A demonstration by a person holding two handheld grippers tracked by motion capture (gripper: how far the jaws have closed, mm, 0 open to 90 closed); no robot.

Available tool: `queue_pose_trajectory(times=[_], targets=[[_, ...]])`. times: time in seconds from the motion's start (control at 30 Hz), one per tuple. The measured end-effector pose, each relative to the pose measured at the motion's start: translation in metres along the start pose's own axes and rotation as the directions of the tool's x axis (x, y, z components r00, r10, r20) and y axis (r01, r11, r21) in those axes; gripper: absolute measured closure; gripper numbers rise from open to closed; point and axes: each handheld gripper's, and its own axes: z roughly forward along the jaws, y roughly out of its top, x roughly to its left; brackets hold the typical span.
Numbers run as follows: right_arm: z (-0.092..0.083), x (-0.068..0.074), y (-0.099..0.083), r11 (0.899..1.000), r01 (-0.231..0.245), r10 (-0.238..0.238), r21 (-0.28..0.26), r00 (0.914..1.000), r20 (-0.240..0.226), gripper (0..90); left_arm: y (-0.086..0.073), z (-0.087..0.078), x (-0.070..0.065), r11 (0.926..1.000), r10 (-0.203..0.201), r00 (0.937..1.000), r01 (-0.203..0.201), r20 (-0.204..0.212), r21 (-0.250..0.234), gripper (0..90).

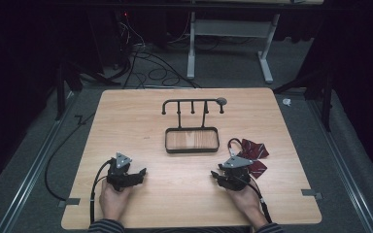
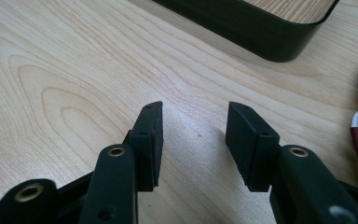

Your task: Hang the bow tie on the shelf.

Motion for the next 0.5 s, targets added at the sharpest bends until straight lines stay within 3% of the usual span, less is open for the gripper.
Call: queue_pose_trajectory(times=[0.5], targets=[[-0.0001, 0.0000, 0.0002, 1.000, -0.002, 0.002, 0.002, 1.0000, -0.002, 58.5, 0.0001, -0.0001, 0.0001, 1.0000, 0.000, 1.0000, 0.000, 0.000, 0.002, 22.9]])
